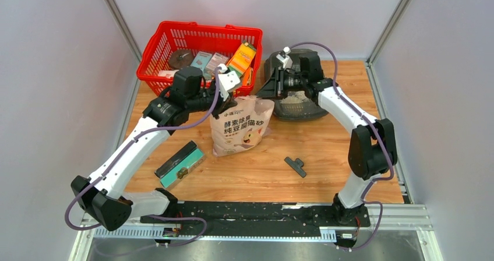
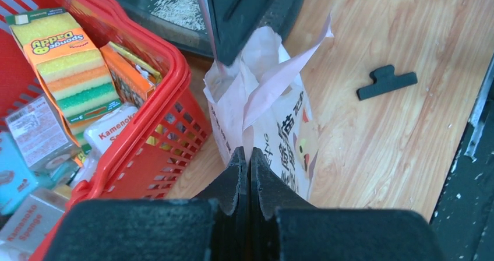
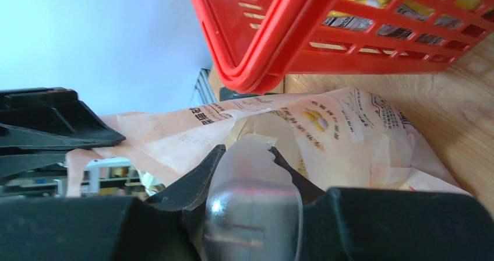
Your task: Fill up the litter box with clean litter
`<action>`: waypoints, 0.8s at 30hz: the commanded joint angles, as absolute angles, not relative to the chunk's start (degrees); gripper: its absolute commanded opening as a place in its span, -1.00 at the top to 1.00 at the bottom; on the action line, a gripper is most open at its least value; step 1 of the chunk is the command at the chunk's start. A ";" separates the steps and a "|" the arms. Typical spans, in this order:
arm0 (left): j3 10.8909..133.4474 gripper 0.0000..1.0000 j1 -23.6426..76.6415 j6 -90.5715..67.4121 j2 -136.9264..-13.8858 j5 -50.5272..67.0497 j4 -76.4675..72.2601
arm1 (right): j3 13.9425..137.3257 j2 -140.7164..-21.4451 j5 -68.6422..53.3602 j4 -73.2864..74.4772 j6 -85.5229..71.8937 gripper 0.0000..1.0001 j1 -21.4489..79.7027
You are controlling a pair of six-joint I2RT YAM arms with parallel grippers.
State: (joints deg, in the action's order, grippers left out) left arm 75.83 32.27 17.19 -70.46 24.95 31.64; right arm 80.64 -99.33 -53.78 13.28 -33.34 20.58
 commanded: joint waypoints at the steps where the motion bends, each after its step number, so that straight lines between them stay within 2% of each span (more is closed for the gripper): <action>1: 81.47 1.00 32.78 23.72 -67.59 27.16 27.93 | 79.98 -99.75 -60.82 3.79 -46.11 1.00 16.88; 10: 84.20 1.00 32.78 31.89 -67.85 23.47 34.62 | 74.45 -99.93 -66.17 -11.59 -60.98 1.00 10.11; 15: 84.20 1.00 32.78 36.03 -68.20 21.54 35.60 | 68.75 -100.63 -68.99 -25.02 -70.37 1.00 7.74; 24: 83.59 1.00 32.87 40.16 -67.85 21.10 35.86 | 68.12 -100.81 -72.24 -37.26 -76.55 1.00 5.89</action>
State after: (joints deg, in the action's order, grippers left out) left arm 79.31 32.67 35.57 -70.46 21.85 40.71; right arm 67.31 -101.10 -68.71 -26.94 -72.18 6.50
